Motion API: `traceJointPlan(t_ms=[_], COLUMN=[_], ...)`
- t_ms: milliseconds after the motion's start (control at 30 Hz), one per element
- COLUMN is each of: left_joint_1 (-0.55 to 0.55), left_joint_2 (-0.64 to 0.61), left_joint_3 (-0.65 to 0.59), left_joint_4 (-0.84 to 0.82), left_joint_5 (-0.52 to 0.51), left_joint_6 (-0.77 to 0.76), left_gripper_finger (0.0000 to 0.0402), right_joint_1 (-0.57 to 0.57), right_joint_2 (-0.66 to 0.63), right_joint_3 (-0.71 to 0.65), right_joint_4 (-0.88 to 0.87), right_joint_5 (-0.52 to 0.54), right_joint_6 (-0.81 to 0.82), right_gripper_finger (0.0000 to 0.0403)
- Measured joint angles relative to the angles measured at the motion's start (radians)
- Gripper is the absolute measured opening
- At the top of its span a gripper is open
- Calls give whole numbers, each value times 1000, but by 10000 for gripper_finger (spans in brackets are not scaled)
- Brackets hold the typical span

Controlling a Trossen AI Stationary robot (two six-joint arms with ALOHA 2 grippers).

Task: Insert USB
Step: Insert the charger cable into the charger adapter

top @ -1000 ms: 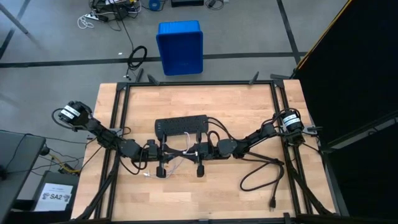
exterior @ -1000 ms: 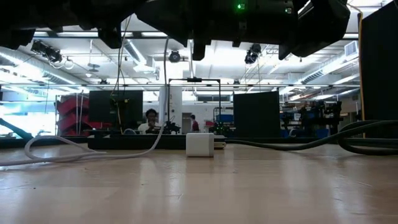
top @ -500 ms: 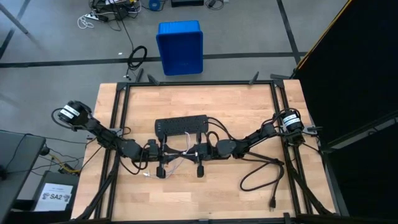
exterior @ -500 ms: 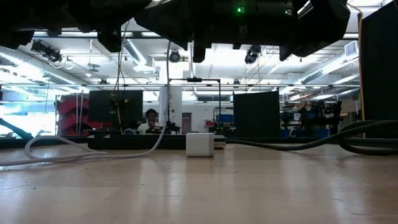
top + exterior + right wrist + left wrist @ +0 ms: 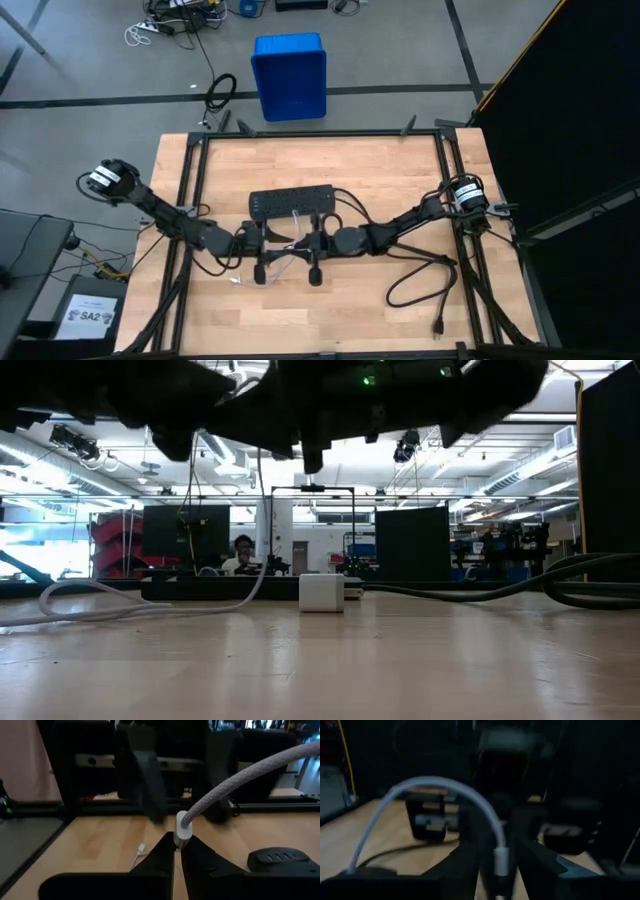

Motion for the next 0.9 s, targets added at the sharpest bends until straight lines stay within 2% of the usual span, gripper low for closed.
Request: traceJointPlan(t_ms=[167, 433, 700, 900], left_joint_1=[20, 20, 5, -10], left_joint_2=[-2, -3, -82, -105], left_joint_3=[67, 86, 85, 85], left_joint_4=[-167, -220, -342, -362], left_joint_5=[23, 23, 23, 23], left_joint_6=[-43, -25, -47, -52], left_gripper_finger=[111, 111, 110, 110], right_joint_1=[12, 21, 22, 23], right_joint_2=[0, 0, 0, -2], right_joint_3=[55, 60, 61, 62], right_joint_4=[-129, -163, -167, -167], right_joint_5=[25, 51, 54, 51], right_joint_6=[-17, -17, -11, -11], right_gripper_finger=[0, 0, 0, 0])
